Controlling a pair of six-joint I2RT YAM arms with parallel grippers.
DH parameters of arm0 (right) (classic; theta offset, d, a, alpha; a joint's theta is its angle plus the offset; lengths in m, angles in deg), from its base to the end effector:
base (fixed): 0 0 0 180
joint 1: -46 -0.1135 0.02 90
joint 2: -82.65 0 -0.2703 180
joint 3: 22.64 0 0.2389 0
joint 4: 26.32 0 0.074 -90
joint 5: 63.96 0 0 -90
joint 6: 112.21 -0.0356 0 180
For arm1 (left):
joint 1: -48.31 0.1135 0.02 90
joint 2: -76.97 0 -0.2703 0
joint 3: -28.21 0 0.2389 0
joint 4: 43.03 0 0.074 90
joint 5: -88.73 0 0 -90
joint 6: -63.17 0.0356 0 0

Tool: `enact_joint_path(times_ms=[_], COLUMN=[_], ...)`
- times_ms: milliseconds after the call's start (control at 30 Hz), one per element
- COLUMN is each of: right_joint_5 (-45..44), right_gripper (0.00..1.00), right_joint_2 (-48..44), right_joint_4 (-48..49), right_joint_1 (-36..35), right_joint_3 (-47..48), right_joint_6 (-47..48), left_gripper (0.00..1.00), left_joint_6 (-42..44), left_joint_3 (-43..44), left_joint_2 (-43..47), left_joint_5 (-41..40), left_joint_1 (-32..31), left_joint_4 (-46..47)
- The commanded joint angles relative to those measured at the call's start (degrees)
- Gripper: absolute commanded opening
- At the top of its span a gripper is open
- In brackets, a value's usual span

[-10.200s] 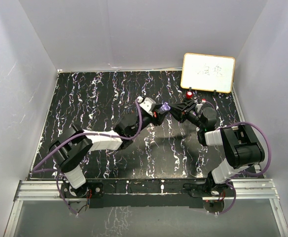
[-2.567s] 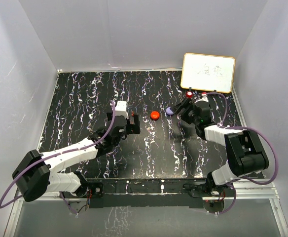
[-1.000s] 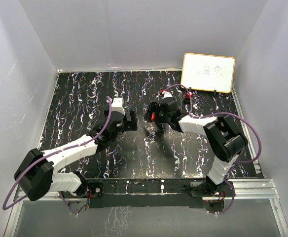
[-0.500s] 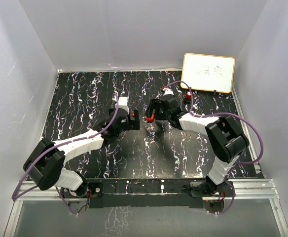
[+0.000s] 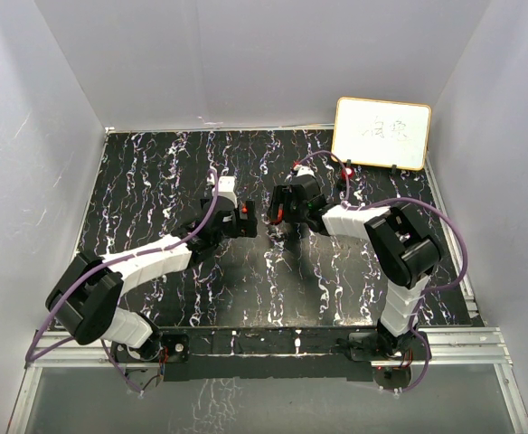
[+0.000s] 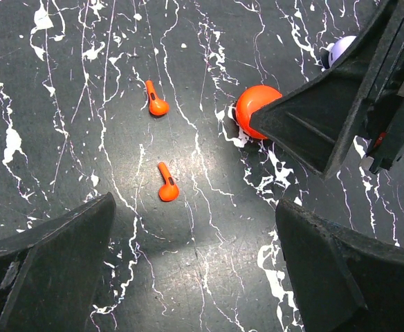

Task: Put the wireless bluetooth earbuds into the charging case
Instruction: Pick up the charging case at the center of the board.

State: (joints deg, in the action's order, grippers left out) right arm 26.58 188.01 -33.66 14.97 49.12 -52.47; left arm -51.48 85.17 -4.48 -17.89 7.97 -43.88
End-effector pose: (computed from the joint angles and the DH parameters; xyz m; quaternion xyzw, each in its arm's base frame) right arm 0.3198 0.1928 0.1701 -0.0081 0.9097 0.2153 0.3550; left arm 0.2314 -0.1832 0.2355 0.0376 0.8388 -0.1813 0.5119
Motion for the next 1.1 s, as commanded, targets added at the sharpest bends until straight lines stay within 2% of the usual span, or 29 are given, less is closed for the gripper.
enact_joint_path(times_ms=[0,733,1067], right_joint_5=[-1.8,-12.0,-15.1], right_gripper=[0.69,0.67,0.54], right_joint_2=[0.2,5.1,6.3], right_joint_4=[0.7,-6.4,-8.2], right_joint_1=[-0.2,-5.5,-6.8], right_joint_3=[3.3,8.8,9.9], right_joint_6=[2.8,10.9,12.9], left_gripper=[0.98,0.98,0.98], left_joint_6=[0.0,-0.4,-0.5], left_joint_3=[0.9,-0.8,-1.7], left_joint_2=[1.9,7.1,7.7], left_joint_5=[0.2,0.2,0.2], left_joint_1=[0.5,3.8,4.4], left_joint_4=[0.0,-3.1,-3.0])
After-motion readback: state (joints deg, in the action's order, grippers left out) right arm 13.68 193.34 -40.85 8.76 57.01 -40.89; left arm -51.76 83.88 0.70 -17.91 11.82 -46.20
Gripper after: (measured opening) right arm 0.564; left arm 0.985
